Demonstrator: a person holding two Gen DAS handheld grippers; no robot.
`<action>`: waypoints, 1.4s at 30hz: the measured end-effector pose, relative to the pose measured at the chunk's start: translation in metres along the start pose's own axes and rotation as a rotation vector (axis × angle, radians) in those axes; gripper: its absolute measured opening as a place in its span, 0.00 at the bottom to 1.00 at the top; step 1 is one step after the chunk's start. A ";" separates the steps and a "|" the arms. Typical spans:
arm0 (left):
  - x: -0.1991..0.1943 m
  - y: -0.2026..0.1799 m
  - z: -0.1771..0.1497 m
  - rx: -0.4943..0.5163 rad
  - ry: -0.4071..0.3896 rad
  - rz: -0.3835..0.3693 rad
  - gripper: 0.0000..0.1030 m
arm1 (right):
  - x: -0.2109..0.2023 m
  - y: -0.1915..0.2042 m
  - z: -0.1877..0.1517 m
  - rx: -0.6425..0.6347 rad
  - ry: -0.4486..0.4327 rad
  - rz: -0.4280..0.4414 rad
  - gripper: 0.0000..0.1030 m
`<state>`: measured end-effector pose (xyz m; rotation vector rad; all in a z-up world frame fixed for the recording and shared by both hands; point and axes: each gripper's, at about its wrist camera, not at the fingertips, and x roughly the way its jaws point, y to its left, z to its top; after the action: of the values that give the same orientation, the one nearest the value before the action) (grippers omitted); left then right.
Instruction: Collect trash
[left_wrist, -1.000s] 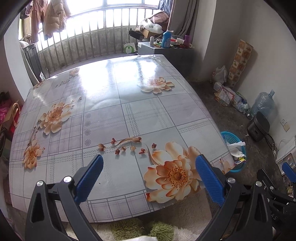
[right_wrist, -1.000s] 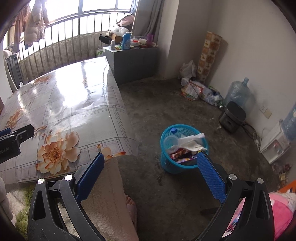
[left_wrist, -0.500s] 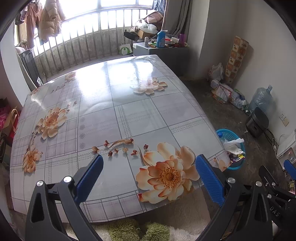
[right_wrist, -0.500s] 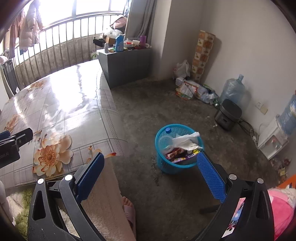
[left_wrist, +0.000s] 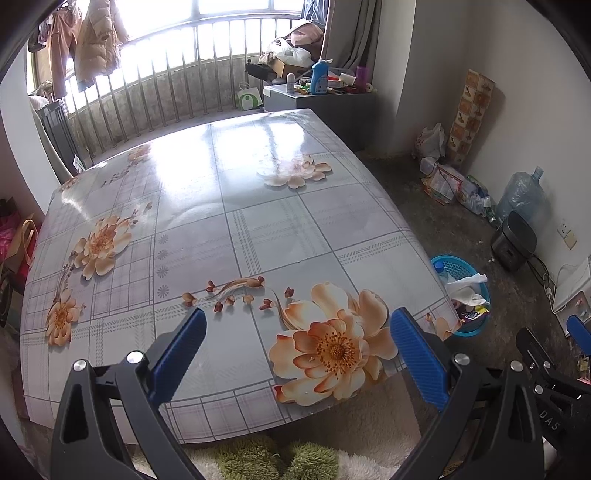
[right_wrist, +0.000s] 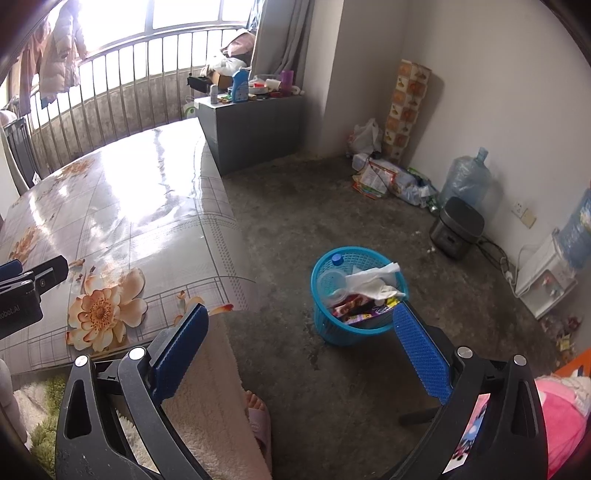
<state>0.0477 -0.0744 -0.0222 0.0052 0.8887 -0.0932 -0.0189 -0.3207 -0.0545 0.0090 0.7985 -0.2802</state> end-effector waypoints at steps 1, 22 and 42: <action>0.000 0.000 0.000 -0.001 0.001 0.000 0.95 | 0.000 0.000 0.000 -0.001 0.000 -0.001 0.93; 0.001 0.000 -0.001 0.001 0.005 -0.003 0.95 | 0.002 0.005 0.006 -0.028 0.004 0.011 0.93; 0.009 0.004 -0.005 0.006 0.017 -0.007 0.95 | 0.009 0.004 0.005 -0.042 0.011 0.022 0.93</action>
<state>0.0500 -0.0709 -0.0328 0.0088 0.9058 -0.1028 -0.0080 -0.3201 -0.0579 -0.0202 0.8150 -0.2425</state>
